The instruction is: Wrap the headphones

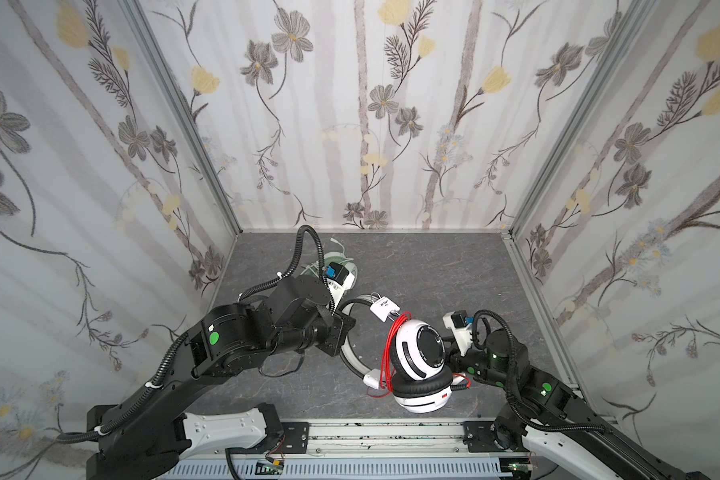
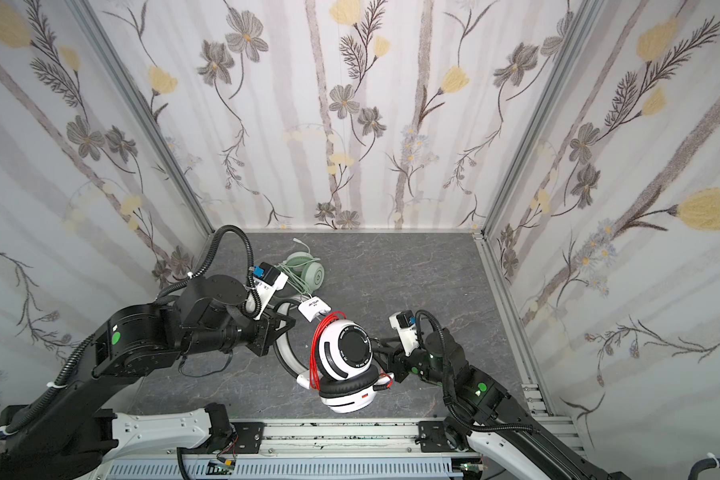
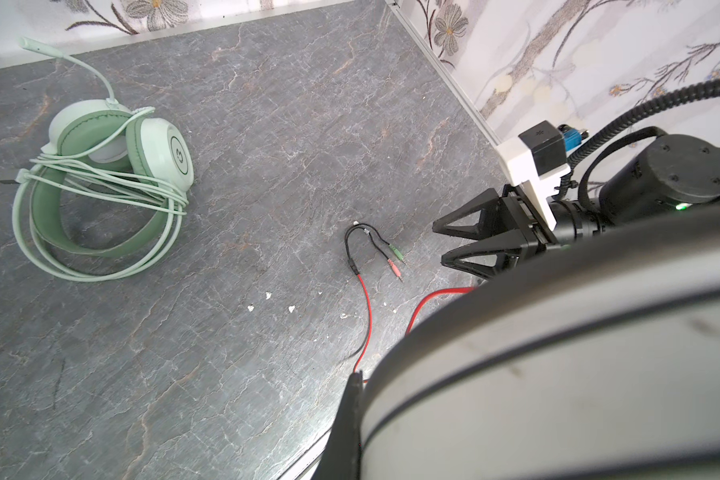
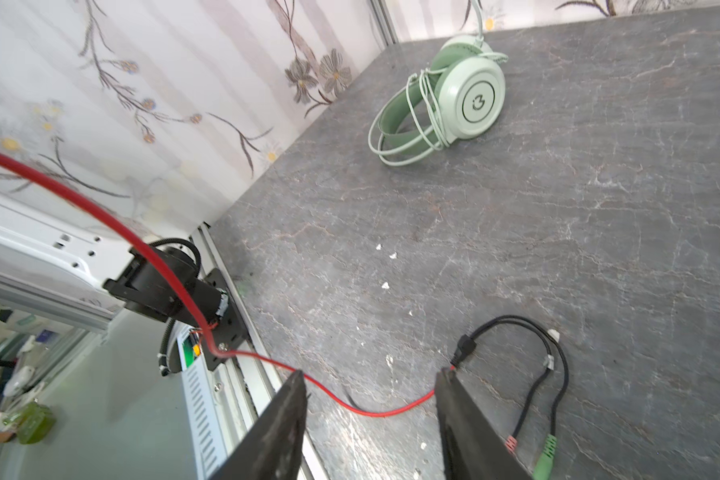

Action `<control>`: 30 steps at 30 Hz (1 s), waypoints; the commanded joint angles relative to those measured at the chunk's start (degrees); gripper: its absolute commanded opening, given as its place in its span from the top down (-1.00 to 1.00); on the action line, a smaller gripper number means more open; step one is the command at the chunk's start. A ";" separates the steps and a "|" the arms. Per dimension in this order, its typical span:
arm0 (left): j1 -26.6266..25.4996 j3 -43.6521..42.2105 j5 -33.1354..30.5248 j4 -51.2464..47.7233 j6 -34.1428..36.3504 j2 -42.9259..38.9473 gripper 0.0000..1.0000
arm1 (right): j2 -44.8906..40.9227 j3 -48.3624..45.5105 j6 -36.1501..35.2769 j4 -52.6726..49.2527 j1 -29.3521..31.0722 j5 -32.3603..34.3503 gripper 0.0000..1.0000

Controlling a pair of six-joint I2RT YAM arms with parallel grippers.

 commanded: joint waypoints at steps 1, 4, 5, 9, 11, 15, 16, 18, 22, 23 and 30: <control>0.41 1.96 1.21 5.77 -2.49 1.21 1.00 | 0.24 0.60 5.59 0.75 0.01 1.16 -0.07; 0.81 5.12 1.50 5.06 -2.49 3.57 1.00 | 0.98 -1.18 10.52 2.61 0.01 -0.63 -0.07; 0.87 6.17 1.46 4.71 -2.62 4.27 1.00 | 1.11 -2.43 11.24 4.08 0.01 -1.88 -0.08; 1.00 6.71 1.23 5.16 -4.48 4.93 0.99 | 0.57 -7.11 15.23 8.62 0.05 -3.85 -0.08; 1.01 5.66 0.91 5.19 -6.47 4.21 1.00 | -0.09 -9.57 16.99 11.01 0.01 -4.35 -0.09; 1.06 1.29 -1.06 5.17 -11.16 0.82 0.97 | 0.00 -11.96 19.46 13.03 0.00 -4.27 -0.09; 1.16 0.12 -1.42 5.21 -12.19 -0.23 0.95 | 0.40 -11.95 19.45 13.23 0.00 -4.83 -0.09; 1.50 -1.35 -1.48 5.09 -13.76 -1.72 0.92 | 1.12 -11.64 19.36 14.38 0.01 -7.33 -0.09; 3.14 0.31 1.23 5.05 -14.74 -2.19 0.80 | 1.61 -13.11 22.44 21.40 0.33 -13.53 -0.08; 3.60 1.48 1.96 5.00 -14.50 -1.67 0.80 | 1.43 -13.69 23.47 23.12 0.59 -13.99 -0.05; 7.19 9.75 6.73 2.39 -9.88 3.89 0.78 | 1.08 -15.44 29.23 35.35 4.60 -16.08 -0.05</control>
